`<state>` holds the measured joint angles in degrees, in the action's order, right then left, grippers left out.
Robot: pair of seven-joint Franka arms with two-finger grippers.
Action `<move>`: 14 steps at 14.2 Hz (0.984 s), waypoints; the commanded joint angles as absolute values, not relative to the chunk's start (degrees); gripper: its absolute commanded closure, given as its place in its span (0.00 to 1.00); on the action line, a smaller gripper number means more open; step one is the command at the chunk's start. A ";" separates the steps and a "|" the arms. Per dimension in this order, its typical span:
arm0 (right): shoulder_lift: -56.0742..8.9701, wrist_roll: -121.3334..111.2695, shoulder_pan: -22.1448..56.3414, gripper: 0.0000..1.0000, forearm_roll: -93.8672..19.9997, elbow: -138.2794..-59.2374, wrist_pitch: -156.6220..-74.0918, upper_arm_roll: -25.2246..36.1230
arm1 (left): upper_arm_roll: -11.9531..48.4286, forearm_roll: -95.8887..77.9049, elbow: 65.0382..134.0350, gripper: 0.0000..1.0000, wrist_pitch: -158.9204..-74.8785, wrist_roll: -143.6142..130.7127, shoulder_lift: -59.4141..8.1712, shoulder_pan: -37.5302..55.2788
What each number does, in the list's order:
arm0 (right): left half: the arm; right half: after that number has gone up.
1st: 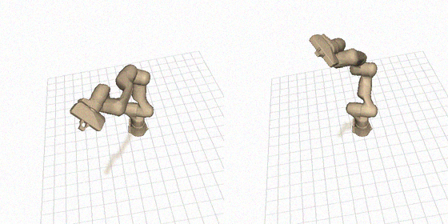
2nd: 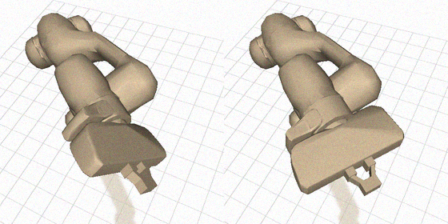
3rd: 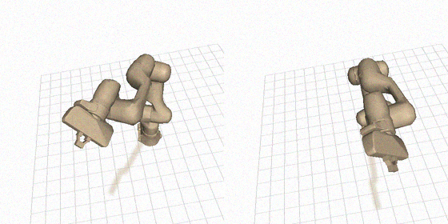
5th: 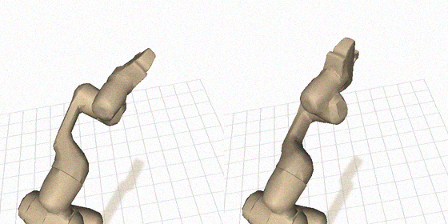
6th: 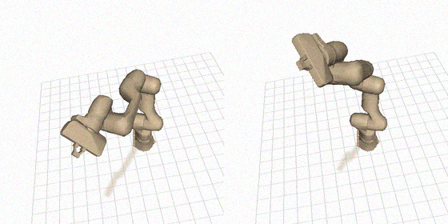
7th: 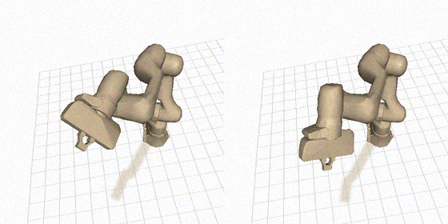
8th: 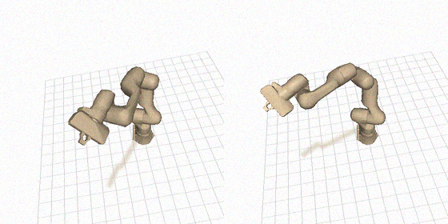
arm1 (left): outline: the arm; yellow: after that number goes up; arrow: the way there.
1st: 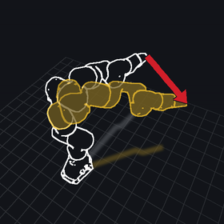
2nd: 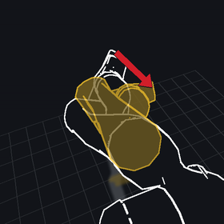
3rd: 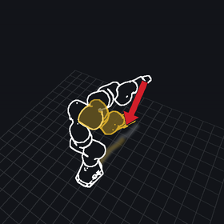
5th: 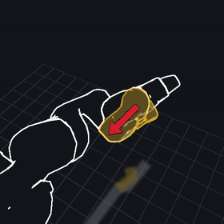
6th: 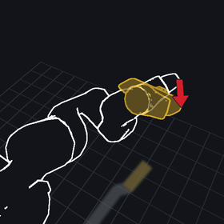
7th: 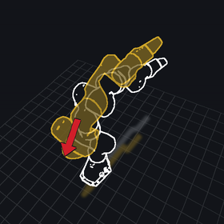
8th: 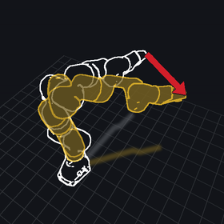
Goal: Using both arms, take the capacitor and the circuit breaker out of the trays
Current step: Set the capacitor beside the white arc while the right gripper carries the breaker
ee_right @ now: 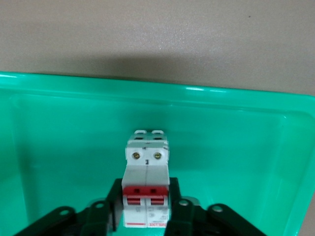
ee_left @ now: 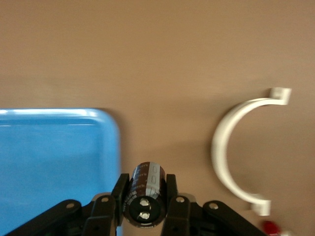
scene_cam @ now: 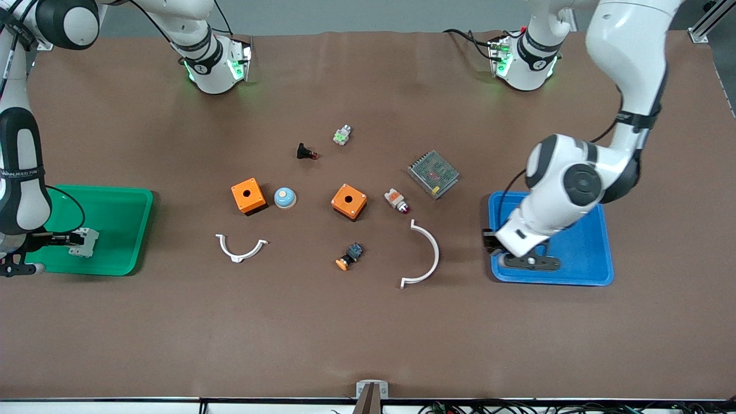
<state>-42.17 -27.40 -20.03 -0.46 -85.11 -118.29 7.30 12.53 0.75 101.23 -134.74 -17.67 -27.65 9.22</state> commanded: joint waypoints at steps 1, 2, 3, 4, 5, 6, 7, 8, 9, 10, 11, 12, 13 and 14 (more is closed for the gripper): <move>-41.84 -28.30 -20.48 0.73 -1.49 -85.25 -118.22 6.50 | 11.87 2.45 92.40 1.00 -133.77 -24.85 -34.70 14.40; -41.57 -28.30 -20.22 0.73 -1.41 -85.25 -117.86 6.50 | 11.78 2.98 90.02 1.00 -133.77 -27.14 -36.46 15.63; -41.31 -28.30 -19.95 0.74 -1.41 -85.17 -117.77 6.50 | 11.78 3.77 87.56 1.00 -133.77 -29.25 -38.91 17.04; -40.70 -28.21 -19.69 0.74 -1.32 -84.99 -117.69 6.50 | 11.60 5.00 85.63 1.00 -133.68 -31.09 -40.76 18.88; -39.13 -27.95 -18.90 0.74 -0.97 -84.90 -116.29 6.50 | 10.82 6.49 83.95 1.00 -133.68 -32.85 -42.52 20.81; -37.37 -27.69 -18.11 0.74 -0.71 -84.64 -113.67 6.50 | 9.85 7.90 82.63 1.00 -133.68 -34.09 -44.19 23.18; -35.00 -27.60 -16.97 0.74 -0.53 -84.46 -110.68 6.50 | 8.97 7.91 81.83 1.00 -133.77 -35.32 -45.69 24.51; -32.63 -27.08 -15.57 0.74 -0.44 -84.46 -108.22 6.68 | 8.62 8.00 80.78 1.00 -133.86 -37.07 -47.44 25.83; -30.52 -24.81 -14.16 0.74 -0.35 -84.46 -105.41 6.68 | 8.44 8.09 79.90 1.00 -134.12 -38.48 -48.85 26.88; -28.41 -21.91 -12.58 0.74 -0.35 -84.46 -102.34 6.68 | 7.65 8.09 79.54 0.99 -134.21 -39.89 -49.91 28.20; -26.56 -19.71 -10.22 0.74 -0.18 -84.55 -99.35 6.68 | 6.78 8.00 79.54 0.95 -134.30 -40.86 -50.53 29.26; -25.15 -16.90 -7.67 0.74 -0.09 -84.55 -96.01 6.59 | 5.81 8.09 79.54 0.88 -134.30 -41.22 -50.80 30.22; -24.18 -14.53 -5.47 0.74 -0.17 -84.55 -93.63 6.42 | 5.28 8.00 79.54 0.63 -134.30 -41.66 -50.97 30.67; -23.56 -12.41 -2.93 0.74 -1.05 -84.64 -91.69 6.33 | 5.19 8.09 79.54 0.29 -134.30 -42.97 -50.63 30.59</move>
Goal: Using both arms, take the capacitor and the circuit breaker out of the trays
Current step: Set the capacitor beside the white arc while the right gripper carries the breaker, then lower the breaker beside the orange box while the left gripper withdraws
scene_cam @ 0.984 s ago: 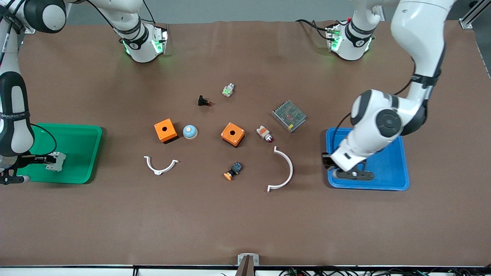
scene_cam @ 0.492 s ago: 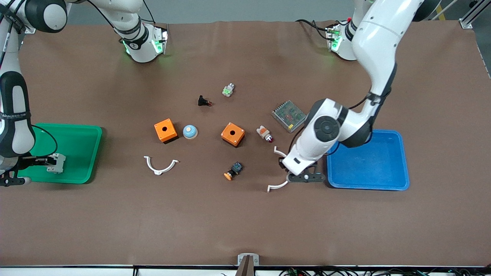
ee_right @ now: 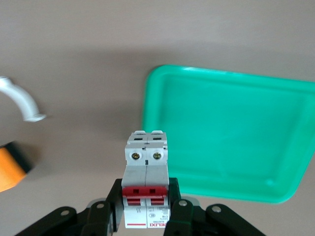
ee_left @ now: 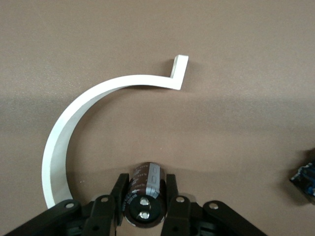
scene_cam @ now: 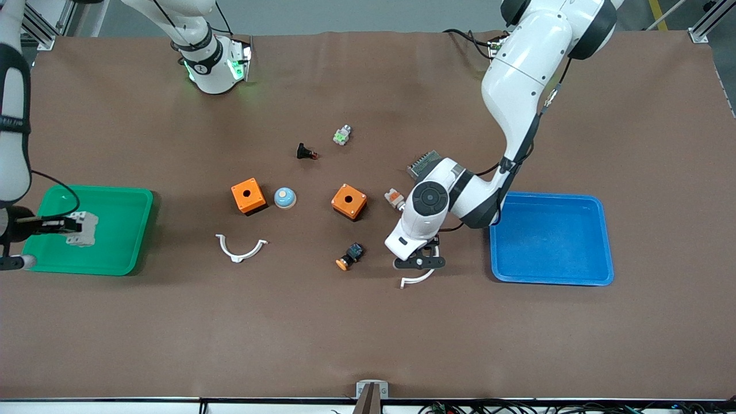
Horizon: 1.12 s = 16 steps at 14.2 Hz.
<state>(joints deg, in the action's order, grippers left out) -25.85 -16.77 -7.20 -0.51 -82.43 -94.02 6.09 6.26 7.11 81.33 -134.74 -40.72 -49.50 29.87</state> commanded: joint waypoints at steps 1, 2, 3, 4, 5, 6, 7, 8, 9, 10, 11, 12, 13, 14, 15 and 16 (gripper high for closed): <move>-23.47 -9.35 0.32 0.74 -1.23 -84.73 -91.32 6.33 | 4.49 8.61 79.45 0.02 -133.43 -43.33 -50.28 30.93; -23.47 -5.49 2.87 0.74 -1.58 -84.90 -91.32 6.24 | 2.66 10.09 79.37 0.00 -130.98 -43.33 -48.88 32.42; -23.55 -2.14 5.34 0.74 -3.32 -84.99 -91.49 6.33 | 0.98 10.37 78.41 0.00 -128.09 -43.24 -47.39 33.04; -23.73 -0.28 7.19 0.74 -5.51 -85.25 -91.84 6.33 | 0.79 10.28 77.09 0.00 -124.58 -43.16 -46.24 32.79; -23.90 2.00 8.95 0.74 -7.02 -85.34 -92.19 6.33 | 0.62 10.37 76.38 0.00 -121.58 -43.07 -44.32 32.26; -23.99 5.59 11.31 0.74 -7.64 -85.43 -93.15 6.33 | 0.27 10.46 76.29 0.00 -120.07 -42.98 -41.60 31.39; -24.08 8.58 13.43 0.74 -7.73 -85.43 -94.30 6.33 | -0.26 10.46 76.64 0.00 -119.80 -42.80 -38.96 29.81; -24.43 11.05 15.36 0.74 -7.73 -85.52 -95.35 6.33 | -0.09 10.55 77.08 0.00 -118.75 -42.72 -36.41 27.71; -25.04 13.34 17.29 0.74 -8.08 -86.04 -96.58 6.33 | 0.00 10.20 76.99 0.00 -115.96 -42.45 -34.12 25.77; -25.31 14.58 18.97 0.74 -8.61 -87.26 -98.94 6.33 | -0.09 10.02 76.91 0.00 -114.19 -42.19 -32.36 24.97; -25.40 15.98 20.64 0.74 -9.74 -89.45 -102.53 6.33 | -0.09 9.93 77.08 0.00 -112.69 -42.19 -29.99 23.22; -25.49 17.56 22.22 0.74 -10.54 -91.39 -106.05 6.33 | 0.35 9.93 77.08 0.00 -110.24 -41.93 -27.88 21.29; -26.27 19.41 23.80 0.74 -10.63 -92.62 -108.96 6.33 | 0.35 9.84 77.08 0.00 -107.34 -40.44 -25.95 20.40; -27.32 21.69 25.30 0.74 -10.72 -92.81 -110.81 6.33 | 0.26 9.76 77.08 0.00 -104.88 -38.17 -24.10 19.78; -28.20 23.71 26.53 0.74 -10.72 -92.81 -111.87 6.33 | 0.26 9.67 77.17 0.00 -102.24 -36.49 -22.08 18.56; -29.52 25.56 27.59 0.74 -10.72 -92.81 -113.80 6.33 | 0.35 9.23 77.25 0.00 -99.52 -35.00 -20.41 17.85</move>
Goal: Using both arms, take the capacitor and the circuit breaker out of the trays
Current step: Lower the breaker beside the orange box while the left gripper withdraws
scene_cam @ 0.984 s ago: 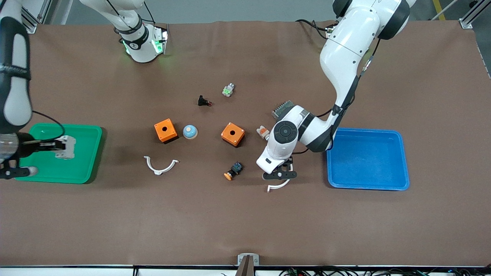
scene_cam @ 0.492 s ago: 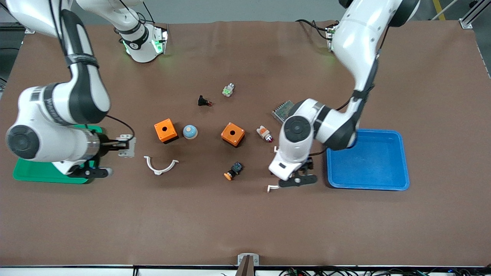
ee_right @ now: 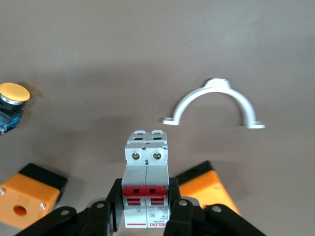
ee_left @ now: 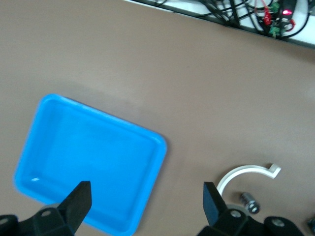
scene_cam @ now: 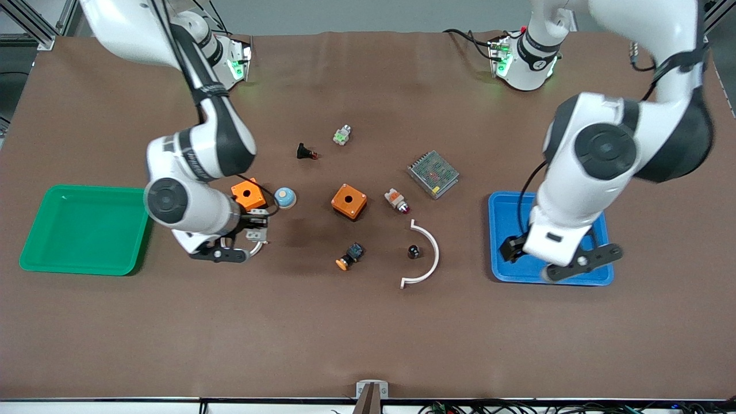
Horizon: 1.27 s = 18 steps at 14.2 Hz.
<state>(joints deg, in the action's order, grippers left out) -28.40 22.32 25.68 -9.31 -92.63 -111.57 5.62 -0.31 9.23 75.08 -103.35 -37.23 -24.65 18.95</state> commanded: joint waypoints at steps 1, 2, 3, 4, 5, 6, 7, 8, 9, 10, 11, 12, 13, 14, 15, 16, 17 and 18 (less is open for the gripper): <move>-30.58 27.06 28.55 0.74 -11.16 -92.81 -115.38 6.33 | 0.26 8.45 77.52 0.00 -97.32 -32.81 -18.65 17.06; -31.54 27.59 28.91 0.74 -11.60 -92.81 -116.18 6.33 | 0.35 7.65 77.95 0.00 -95.29 -30.35 -16.81 16.09; -32.42 27.60 28.92 0.74 -13.08 -92.81 -117.32 6.33 | 0.26 7.21 78.31 0.00 -93.45 -28.32 -14.96 15.82; -33.21 27.60 28.92 0.74 -13.70 -92.81 -118.20 6.33 | 0.18 7.12 78.48 0.00 -92.12 -25.86 -13.38 15.30; -33.92 27.60 29.18 0.74 -13.71 -92.81 -119.08 6.33 | 0.26 6.95 78.49 0.00 -90.72 -21.49 -11.97 13.38; -34.62 27.51 29.35 0.74 -13.71 -92.73 -119.79 6.33 | 0.26 6.94 78.57 0.00 -89.40 -17.27 -10.65 12.23; -35.32 27.60 29.36 0.74 -13.71 -92.72 -120.66 6.33 | 0.26 6.86 78.84 0.00 -87.82 -14.36 -9.42 11.17; -35.94 27.60 29.36 0.74 -13.71 -92.72 -121.37 6.33 | 0.26 6.07 79.19 0.00 -86.85 -13.02 -8.01 9.86; -36.47 27.60 29.44 0.73 -13.80 -92.72 -121.64 6.33 | 0.26 3.80 80.76 0.00 -86.75 -12.14 -6.26 8.10; -36.65 27.60 29.62 0.71 -13.80 -92.72 -122.08 6.33 | 0.26 1.69 82.42 0.00 -86.75 -10.91 -4.33 6.35; -36.74 27.60 29.88 0.71 -13.80 -92.81 -122.17 6.33 | 0.44 0.36 84.18 0.00 -86.84 -9.77 -2.65 4.59; -36.74 27.60 29.88 0.69 -13.80 -92.81 -122.17 6.33 | 1.22 -0.43 86.11 0.00 -86.75 -8.45 -0.64 2.92; -36.65 27.51 29.97 0.57 -13.80 -92.81 -121.82 6.33 | 2.54 -0.44 87.70 0.00 -86.75 -7.57 0.78 1.07; -36.56 27.51 29.88 0.27 -13.71 -92.81 -121.29 6.33 | 3.94 -0.44 89.19 0.00 -86.84 -7.30 2.27 -0.51; -36.13 27.42 29.80 0.01 -13.71 -92.90 -120.59 6.33 | 4.39 -0.44 90.17 0.00 -86.84 -7.29 3.16 -0.70; -34.73 27.33 29.79 0.00 -13.62 -92.64 -116.76 6.42 | 4.48 -0.44 90.35 0.00 -86.75 -7.29 3.51 -0.70; -32.11 27.16 29.45 0.00 -13.54 -92.46 -112.80 6.50 | 4.83 -0.44 90.44 0.00 -86.75 -7.29 3.86 -0.79; -28.60 27.07 29.10 0.00 -13.45 -92.63 -108.59 6.59 | 5.44 -0.44 90.70 0.00 -86.75 -7.29 4.13 -1.05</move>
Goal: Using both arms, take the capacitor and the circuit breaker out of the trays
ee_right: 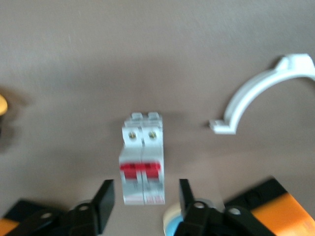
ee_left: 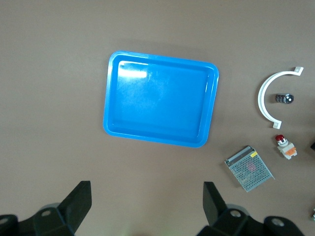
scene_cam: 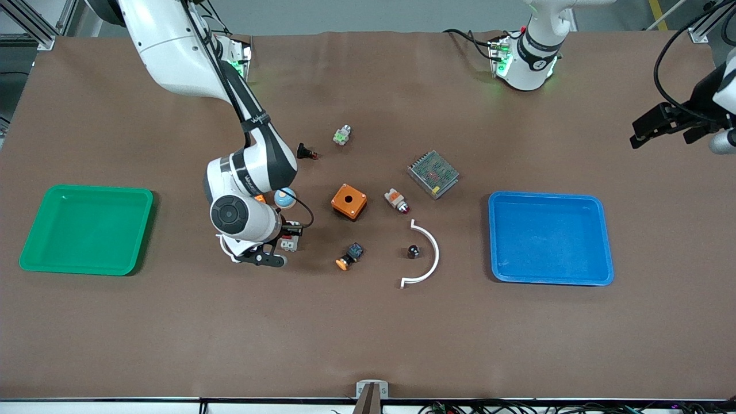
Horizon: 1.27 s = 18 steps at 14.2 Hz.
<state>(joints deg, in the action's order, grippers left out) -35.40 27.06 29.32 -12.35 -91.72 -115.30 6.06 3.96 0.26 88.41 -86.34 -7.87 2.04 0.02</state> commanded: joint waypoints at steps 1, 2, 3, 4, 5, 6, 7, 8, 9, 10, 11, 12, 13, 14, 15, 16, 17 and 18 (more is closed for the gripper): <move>-24.74 27.07 28.92 0.00 -13.27 -92.81 -103.67 6.77 | 5.54 -0.44 90.70 0.00 -86.66 -7.29 4.30 -1.05; -21.13 27.07 28.31 0.00 -13.18 -92.99 -99.80 6.85 | 5.80 -0.44 90.70 0.00 -86.57 -7.29 4.57 -1.05; -16.92 26.90 27.26 0.00 -13.10 -94.03 -96.28 6.86 | 6.15 -0.44 90.70 0.00 -86.57 -7.29 4.83 -1.05; -12.87 26.81 26.46 0.00 -13.10 -95.52 -94.67 6.86 | 6.15 -0.44 90.70 0.00 -86.57 -7.38 5.01 -0.97; -8.22 26.72 26.28 0.00 -12.83 -98.58 -93.70 6.86 | 6.15 -0.44 90.62 0.00 -86.57 -7.30 5.01 -0.97; -4.08 26.72 26.11 0.00 -11.87 -101.92 -93.60 6.86 | 6.24 -0.44 90.70 0.00 -86.57 -7.29 5.10 -0.97; 0.39 26.72 26.10 0.00 -10.04 -105.61 -93.95 6.86 | 6.24 -0.44 90.70 0.00 -86.49 -7.29 5.18 -0.97; 3.31 26.63 25.93 0.00 -8.19 -106.95 -93.52 6.86 | 6.41 -0.35 90.88 0.00 -86.48 -7.29 5.53 -0.79; 5.17 26.54 25.58 0.00 -6.69 -106.79 -92.04 6.94 | 7.03 -0.35 91.05 0.00 -86.57 -7.29 5.71 -0.79; 6.06 25.93 24.10 0.00 -5.72 -106.00 -90.72 6.94 | 7.12 -0.44 91.14 0.00 -86.57 -7.29 5.89 -0.79; 6.50 22.97 22.08 0.00 -5.28 -104.87 -89.40 6.94 | 7.21 -0.35 91.06 0.00 -86.57 -7.29 5.89 -0.79; 6.50 18.76 19.54 0.00 -5.19 -103.90 -88.34 6.94 | 7.21 -0.35 90.97 0.00 -86.83 -7.29 5.89 -0.70; 6.42 14.89 16.29 0.00 -5.27 -103.36 -88.16 6.94 | 7.29 -0.35 90.97 0.00 -86.92 -7.29 5.89 -0.70; 6.33 11.63 14.08 0.00 -5.19 -102.92 -88.15 6.94 | 7.38 -0.35 90.97 0.00 -86.92 -7.29 5.98 -0.70; 6.15 8.56 11.71 0.00 -5.10 -102.14 -88.15 6.94 | 7.38 -0.35 90.97 0.00 -86.92 -7.29 5.98 -0.70; 5.98 6.35 9.60 0.00 -5.01 -100.91 -88.15 6.94 | 7.38 -0.35 90.88 0.00 -87.01 -7.29 5.98 -0.70; 5.37 5.11 8.10 0.00 -4.92 -99.07 -88.15 6.94 | 7.47 -0.35 90.79 0.00 -87.53 -7.29 5.80 -0.62; 3.97 4.05 6.69 0.00 -4.14 -96.53 -88.15 6.86 | 7.47 -0.35 90.79 0.00 -88.24 -7.29 5.63 -0.53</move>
